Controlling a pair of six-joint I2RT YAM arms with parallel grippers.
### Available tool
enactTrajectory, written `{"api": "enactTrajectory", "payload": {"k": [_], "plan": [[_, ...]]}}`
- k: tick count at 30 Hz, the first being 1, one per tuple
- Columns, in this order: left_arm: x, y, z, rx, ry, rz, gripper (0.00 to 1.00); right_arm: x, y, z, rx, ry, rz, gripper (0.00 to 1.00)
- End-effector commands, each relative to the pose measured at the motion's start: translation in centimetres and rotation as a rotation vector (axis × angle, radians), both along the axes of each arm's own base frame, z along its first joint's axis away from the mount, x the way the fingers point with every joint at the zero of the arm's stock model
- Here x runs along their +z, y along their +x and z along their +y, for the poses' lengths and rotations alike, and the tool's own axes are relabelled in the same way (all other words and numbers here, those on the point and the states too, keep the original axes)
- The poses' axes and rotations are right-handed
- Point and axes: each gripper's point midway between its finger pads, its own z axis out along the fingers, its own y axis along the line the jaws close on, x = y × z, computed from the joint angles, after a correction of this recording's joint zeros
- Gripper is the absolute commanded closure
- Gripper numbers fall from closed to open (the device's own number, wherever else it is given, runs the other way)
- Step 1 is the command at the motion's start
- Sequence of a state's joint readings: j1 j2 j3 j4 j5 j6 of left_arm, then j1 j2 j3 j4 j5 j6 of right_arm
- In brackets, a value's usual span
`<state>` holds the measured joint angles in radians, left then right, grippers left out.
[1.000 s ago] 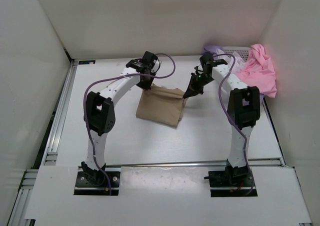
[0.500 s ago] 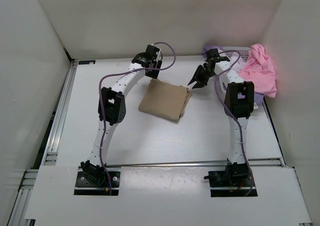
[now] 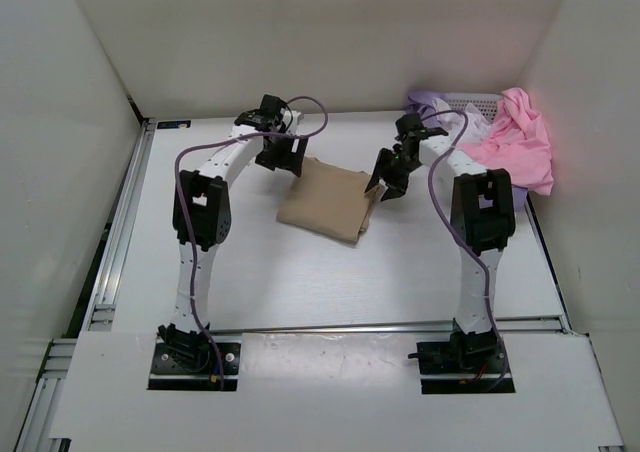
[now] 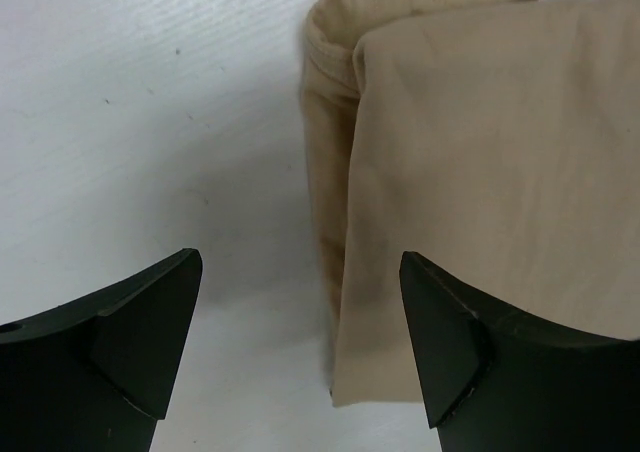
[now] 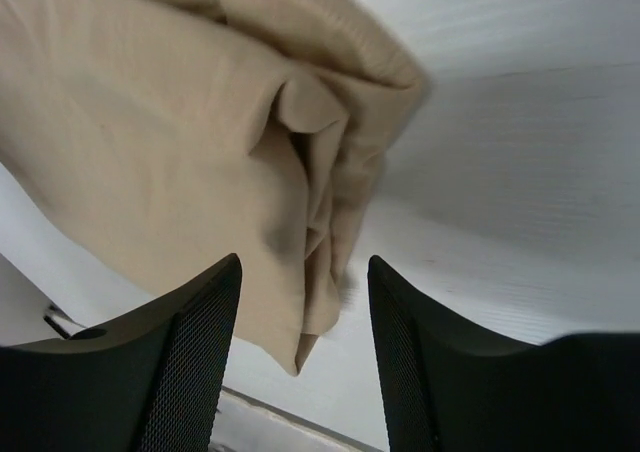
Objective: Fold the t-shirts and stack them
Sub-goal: Fold the long partially folded tshirt into a neat square
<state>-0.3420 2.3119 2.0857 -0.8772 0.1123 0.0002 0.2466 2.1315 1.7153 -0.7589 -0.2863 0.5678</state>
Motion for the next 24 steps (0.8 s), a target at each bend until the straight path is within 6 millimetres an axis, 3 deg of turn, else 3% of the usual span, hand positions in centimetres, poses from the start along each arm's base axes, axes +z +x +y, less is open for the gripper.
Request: {"api": "enactTrajectory", "payload": {"k": [1, 3, 6, 7, 9, 10, 11, 17, 19, 24], "plan": [[2.8, -1.8, 0.0, -0.037, -0.134, 0.046, 0.09, -1.7, -0.9, 0.7, 0.019, 0.004, 0.044, 0.42], [3.1, -2.6, 0.9, -0.025, -0.131, 0.055, 0.09, -3.3, -1.0, 1.0, 0.004, -0.011, 0.081, 0.44], [3.2, -4.0, 2.4, -0.001, -0.118, 0.074, 0.09, -3.9, 0.8, 0.9, -0.007, -0.042, 0.06, 0.52], [4.5, -4.0, 3.1, 0.013, -0.117, 0.043, 0.09, -3.9, 1.2, 0.9, 0.001, -0.043, 0.055, 0.62], [4.2, -5.0, 4.1, 0.031, -0.102, 0.051, 0.09, -3.5, 3.0, 1.5, 0.02, -0.028, 0.01, 0.72], [5.3, -5.2, 4.7, 0.041, -0.109, 0.026, 0.07, -3.8, 3.5, 1.8, 0.039, -0.022, 0.002, 0.81], [5.3, -5.6, 5.1, 0.049, -0.095, 0.026, 0.07, -2.9, 4.8, 2.1, 0.039, -0.013, -0.035, 0.84], [4.8, -8.3, 8.1, 0.107, -0.06, 0.039, 0.06, -3.1, 5.6, 3.8, 0.112, 0.014, -0.072, 0.92], [4.1, -8.6, 9.6, 0.142, -0.039, 0.048, 0.06, -3.2, 4.8, 4.1, 0.113, 0.012, -0.048, 0.92], [4.5, -8.7, 11.6, 0.188, -0.034, 0.036, 0.06, -2.8, 4.5, 5.4, 0.099, 0.029, -0.058, 0.93]]}}
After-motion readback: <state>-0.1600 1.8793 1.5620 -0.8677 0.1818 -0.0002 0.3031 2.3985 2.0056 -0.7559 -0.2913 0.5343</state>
